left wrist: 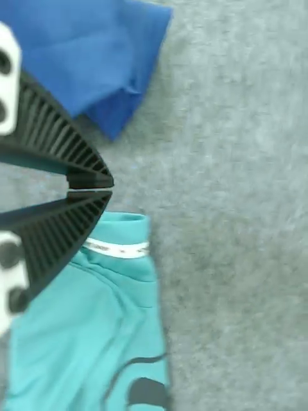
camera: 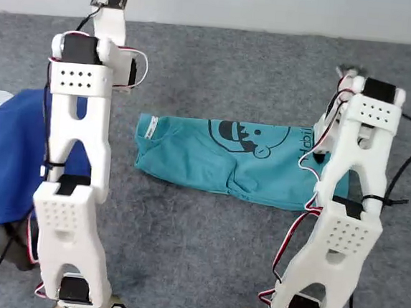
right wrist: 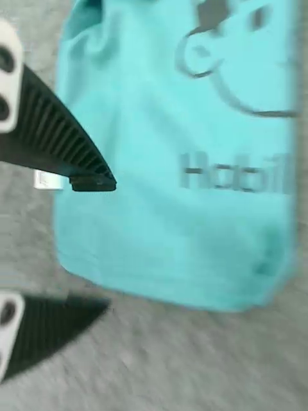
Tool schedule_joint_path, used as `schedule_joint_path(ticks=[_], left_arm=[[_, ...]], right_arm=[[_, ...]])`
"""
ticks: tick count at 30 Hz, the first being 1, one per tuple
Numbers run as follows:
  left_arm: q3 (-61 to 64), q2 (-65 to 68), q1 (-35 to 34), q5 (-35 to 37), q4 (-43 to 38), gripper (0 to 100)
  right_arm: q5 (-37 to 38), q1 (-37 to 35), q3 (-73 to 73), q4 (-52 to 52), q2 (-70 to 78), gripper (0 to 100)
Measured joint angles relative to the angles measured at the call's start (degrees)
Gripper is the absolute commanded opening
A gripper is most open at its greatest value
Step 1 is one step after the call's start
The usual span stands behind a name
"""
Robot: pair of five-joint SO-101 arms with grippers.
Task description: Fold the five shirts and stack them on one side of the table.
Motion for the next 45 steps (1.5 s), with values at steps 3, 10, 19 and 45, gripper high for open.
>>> schedule_joint_path(ticks=[3, 10, 19, 45], left_arm=[[8.2, -6.3, -0.3, -0.4, 0.1, 2], [18.9, -17.9, -0.3, -0.9, 0.2, 2], [20.8, -22.9, -0.3, -1.0, 0.2, 2], [20.8, -42.5, -11.2, -1.0, 0.4, 2]], right_arm=[[-0.5, 0.1, 1.6, -0.4, 0.4, 33.4], [-1.1, -1.1, 2.0, -4.0, 9.0, 33.3], [-2.7, -2.7, 1.8, -7.2, 13.1, 6.6], [0.6, -32.1, 2.0, -3.5, -9.2, 0.9]])
